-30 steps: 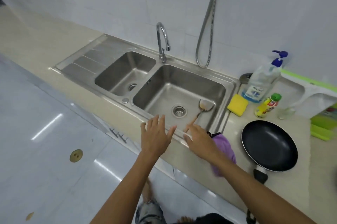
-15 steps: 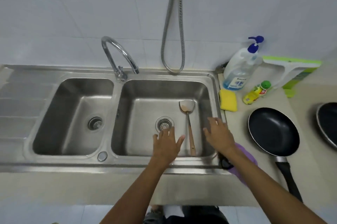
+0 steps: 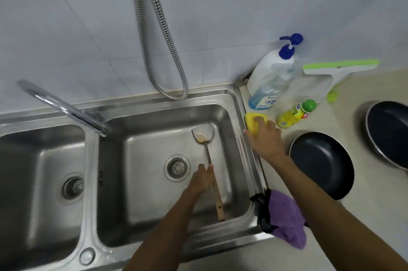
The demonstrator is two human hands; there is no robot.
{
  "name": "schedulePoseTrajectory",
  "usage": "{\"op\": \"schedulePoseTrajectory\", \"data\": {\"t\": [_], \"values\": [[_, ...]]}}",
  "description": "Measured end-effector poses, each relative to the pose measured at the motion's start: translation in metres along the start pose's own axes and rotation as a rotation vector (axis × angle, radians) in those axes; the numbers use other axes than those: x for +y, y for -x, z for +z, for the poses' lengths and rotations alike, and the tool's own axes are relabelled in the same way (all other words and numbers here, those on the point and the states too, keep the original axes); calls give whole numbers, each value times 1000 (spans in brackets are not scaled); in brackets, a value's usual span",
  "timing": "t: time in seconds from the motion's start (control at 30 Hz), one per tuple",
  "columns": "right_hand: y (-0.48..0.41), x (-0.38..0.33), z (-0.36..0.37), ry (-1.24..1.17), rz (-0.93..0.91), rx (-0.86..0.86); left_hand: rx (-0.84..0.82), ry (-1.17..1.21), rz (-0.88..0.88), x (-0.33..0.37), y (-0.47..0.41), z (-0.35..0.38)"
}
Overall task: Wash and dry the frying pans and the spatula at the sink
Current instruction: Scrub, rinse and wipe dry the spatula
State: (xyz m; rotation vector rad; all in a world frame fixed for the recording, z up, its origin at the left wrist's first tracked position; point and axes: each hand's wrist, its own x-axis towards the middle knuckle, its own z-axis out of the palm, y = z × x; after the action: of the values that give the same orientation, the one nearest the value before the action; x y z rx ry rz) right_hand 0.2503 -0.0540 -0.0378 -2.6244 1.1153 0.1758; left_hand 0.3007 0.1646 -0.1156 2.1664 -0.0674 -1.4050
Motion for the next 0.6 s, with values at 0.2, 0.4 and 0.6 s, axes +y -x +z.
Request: {"op": "schedulePoseTrajectory", "data": {"t": [0.2, 0.4, 0.6], "values": [[-4, -10, -2, 11, -40, 83, 75, 432, -104, 5, -24, 22], [37, -63, 6, -56, -358, 115, 282, 288, 99, -29, 24, 17], [73, -130, 39, 202, -714, -34, 410, 173, 254, -58, 126, -17]]}}
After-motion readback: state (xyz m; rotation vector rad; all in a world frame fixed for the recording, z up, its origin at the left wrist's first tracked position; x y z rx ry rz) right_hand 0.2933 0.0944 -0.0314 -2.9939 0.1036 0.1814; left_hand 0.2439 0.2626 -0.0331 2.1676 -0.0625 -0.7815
